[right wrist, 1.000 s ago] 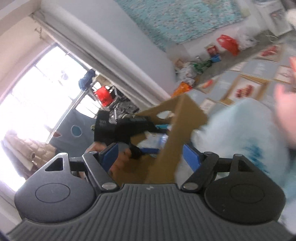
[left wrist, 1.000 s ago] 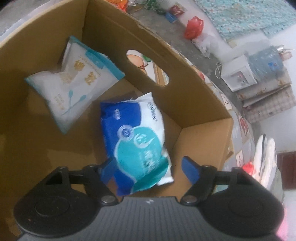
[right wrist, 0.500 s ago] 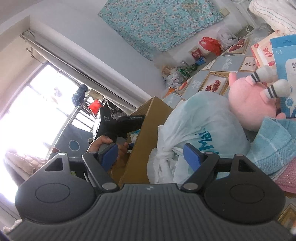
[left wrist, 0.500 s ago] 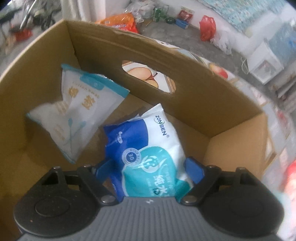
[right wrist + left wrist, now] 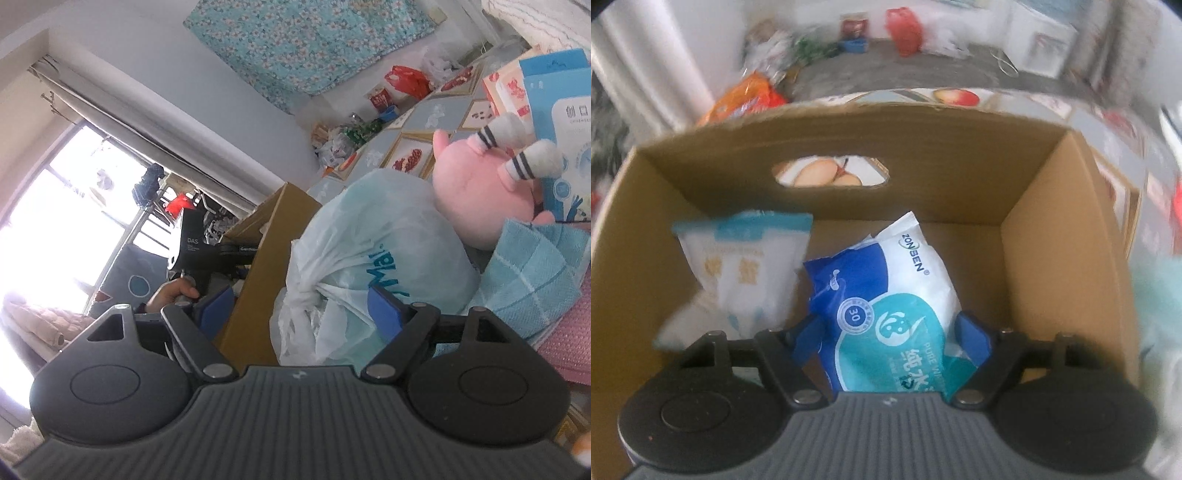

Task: Organize soft objects
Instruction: 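Lower the wet wipes pack beside the cotton swabs and open the left tool, then withdraw the left tool from the box toward the remaining clutter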

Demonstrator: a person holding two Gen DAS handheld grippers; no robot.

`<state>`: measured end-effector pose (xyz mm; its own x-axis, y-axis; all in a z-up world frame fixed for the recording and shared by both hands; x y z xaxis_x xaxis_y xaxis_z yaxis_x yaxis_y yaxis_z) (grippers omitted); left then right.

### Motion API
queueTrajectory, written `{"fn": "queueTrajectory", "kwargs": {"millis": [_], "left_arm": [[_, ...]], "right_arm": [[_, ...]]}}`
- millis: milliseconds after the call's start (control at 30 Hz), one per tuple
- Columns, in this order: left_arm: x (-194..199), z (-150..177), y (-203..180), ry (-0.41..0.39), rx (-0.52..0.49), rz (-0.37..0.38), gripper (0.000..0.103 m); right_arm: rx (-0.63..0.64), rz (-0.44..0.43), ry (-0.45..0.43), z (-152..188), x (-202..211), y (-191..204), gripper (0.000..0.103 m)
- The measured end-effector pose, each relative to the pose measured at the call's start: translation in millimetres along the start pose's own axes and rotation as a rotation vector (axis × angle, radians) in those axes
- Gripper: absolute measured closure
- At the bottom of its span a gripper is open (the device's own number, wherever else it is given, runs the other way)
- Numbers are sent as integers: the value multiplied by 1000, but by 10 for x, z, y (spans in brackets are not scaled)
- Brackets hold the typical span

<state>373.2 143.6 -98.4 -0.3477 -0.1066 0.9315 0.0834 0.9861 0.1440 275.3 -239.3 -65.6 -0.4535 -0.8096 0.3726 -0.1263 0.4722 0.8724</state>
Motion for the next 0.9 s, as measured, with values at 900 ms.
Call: {"fn": "queueTrajectory", "kwargs": {"millis": [900], "left_arm": [[384,324,215,-3,-7,27,26]], "right_arm": [[-36,18,20,0,-98,-141,22]]}}
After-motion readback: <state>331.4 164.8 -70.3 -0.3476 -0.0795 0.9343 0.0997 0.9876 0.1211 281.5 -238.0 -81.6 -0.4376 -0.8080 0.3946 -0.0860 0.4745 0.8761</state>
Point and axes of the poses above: each gripper's, at about its wrist camera, not at the fingertips, and x roughly against the way its jaws point, y to its left, z to its underside, the point moved 8 cm from there along -x, roughly the way its jaws point, and after that the axes turned 12 degrees about -x, right-handed, at the moved point
